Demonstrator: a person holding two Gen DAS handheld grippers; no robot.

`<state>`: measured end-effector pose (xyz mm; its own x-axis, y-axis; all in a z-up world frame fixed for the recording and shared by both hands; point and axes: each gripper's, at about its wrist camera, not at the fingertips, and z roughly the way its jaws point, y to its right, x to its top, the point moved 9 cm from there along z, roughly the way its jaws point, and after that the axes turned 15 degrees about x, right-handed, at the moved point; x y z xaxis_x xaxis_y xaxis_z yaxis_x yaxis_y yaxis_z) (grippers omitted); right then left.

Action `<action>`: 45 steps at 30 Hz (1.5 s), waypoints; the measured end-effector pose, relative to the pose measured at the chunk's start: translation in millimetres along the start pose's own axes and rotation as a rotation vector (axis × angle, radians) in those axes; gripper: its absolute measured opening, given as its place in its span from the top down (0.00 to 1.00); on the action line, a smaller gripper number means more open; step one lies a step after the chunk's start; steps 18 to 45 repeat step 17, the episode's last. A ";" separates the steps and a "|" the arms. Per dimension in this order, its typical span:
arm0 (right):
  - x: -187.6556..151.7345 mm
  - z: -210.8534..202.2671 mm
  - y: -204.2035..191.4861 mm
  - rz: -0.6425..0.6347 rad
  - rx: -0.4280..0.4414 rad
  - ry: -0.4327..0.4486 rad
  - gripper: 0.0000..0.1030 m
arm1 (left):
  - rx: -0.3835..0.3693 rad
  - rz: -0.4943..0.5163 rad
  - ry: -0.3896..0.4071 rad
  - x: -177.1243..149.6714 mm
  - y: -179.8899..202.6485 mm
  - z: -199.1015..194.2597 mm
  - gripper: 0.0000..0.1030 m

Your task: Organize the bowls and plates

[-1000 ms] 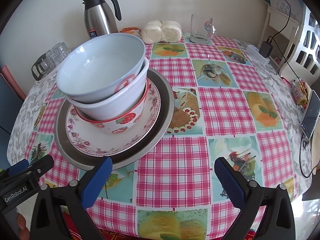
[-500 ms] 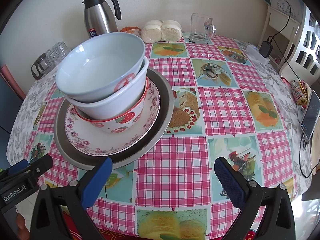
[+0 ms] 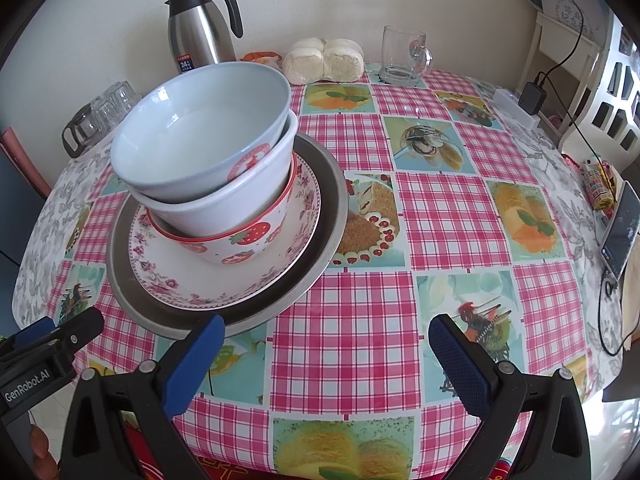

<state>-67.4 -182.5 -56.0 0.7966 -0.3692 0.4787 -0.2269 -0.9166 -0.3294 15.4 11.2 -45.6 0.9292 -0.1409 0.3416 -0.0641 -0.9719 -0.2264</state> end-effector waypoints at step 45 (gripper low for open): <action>-0.4 -0.2 0.4 0.000 -0.002 -0.004 0.00 | 0.013 -0.020 0.034 4.2 -5.2 -6.6 0.10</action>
